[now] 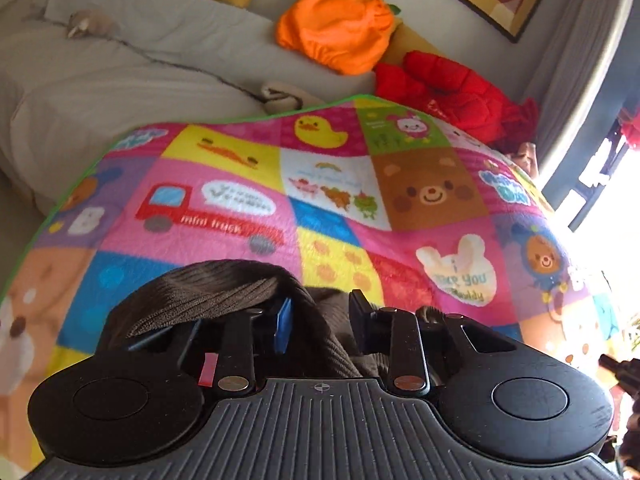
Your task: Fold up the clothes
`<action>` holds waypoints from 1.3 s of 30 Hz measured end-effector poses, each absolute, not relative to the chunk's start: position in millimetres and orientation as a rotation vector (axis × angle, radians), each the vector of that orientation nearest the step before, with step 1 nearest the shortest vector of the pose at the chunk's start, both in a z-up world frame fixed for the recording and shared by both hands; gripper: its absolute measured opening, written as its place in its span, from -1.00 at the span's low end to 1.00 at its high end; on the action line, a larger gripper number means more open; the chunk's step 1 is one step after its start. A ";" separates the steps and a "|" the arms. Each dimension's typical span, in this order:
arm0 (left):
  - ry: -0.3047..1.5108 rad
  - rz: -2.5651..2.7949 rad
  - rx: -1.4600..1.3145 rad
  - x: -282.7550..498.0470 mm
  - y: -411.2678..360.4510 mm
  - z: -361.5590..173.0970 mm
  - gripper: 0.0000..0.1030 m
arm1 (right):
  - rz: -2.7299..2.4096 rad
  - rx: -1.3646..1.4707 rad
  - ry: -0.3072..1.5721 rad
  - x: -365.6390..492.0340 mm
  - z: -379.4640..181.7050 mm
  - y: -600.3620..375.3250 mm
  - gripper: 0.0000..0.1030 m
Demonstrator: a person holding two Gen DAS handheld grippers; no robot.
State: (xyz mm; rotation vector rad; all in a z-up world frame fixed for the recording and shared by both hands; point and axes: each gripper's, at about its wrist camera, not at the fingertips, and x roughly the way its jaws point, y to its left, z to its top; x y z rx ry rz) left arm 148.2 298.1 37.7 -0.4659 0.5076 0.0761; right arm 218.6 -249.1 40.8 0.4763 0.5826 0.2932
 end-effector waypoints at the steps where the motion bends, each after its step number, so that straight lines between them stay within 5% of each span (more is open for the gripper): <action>1: 0.500 0.081 -0.451 154.2 295.9 41.5 -0.35 | 0.261 0.428 0.526 222.9 56.8 -253.9 -0.99; 5: 0.524 0.061 -0.494 166.0 292.9 40.8 -0.17 | 0.348 0.288 0.581 219.6 85.0 -249.2 -0.84; 8: 0.539 0.017 -0.517 156.1 287.5 33.1 0.11 | 0.506 0.297 0.748 186.9 65.3 -231.2 -0.10; 9: 0.543 0.007 -0.519 151.9 286.2 31.6 0.14 | 0.554 0.348 0.815 176.2 53.4 -228.0 -0.01; 16: 0.528 -0.094 -0.536 142.6 281.7 41.1 0.57 | 0.583 0.895 1.156 153.8 -35.3 -237.3 0.01; 18: 0.542 -0.123 -0.562 145.0 279.5 43.2 0.61 | 0.510 0.891 1.071 164.4 -32.5 -246.4 -0.42; 22: 0.587 -0.177 -0.596 145.7 273.2 40.4 0.75 | 0.275 0.466 0.698 184.5 18.1 -260.9 -0.46; 25: 0.622 -0.211 -0.578 136.2 265.0 30.7 0.84 | 0.283 0.284 0.615 175.5 43.6 -258.6 -0.45; 26: 0.631 -0.206 -0.562 134.0 262.0 27.6 0.84 | 0.354 0.245 0.631 166.2 46.9 -251.7 -0.31; 27: 0.641 -0.200 -0.545 132.1 259.1 24.8 0.84 | 0.428 0.209 0.659 156.6 48.1 -242.3 0.05; 29: 0.654 -0.188 -0.523 128.9 254.1 20.8 0.84 | 0.594 0.148 0.766 136.2 41.0 -212.6 0.27; 33: 0.650 -0.188 -0.526 117.8 249.6 26.4 0.84 | 0.894 0.110 0.995 101.9 18.8 -146.9 0.27; 39: 0.594 -0.177 -0.470 79.5 239.4 48.3 0.90 | 1.086 -0.010 1.023 66.9 15.5 -88.4 0.35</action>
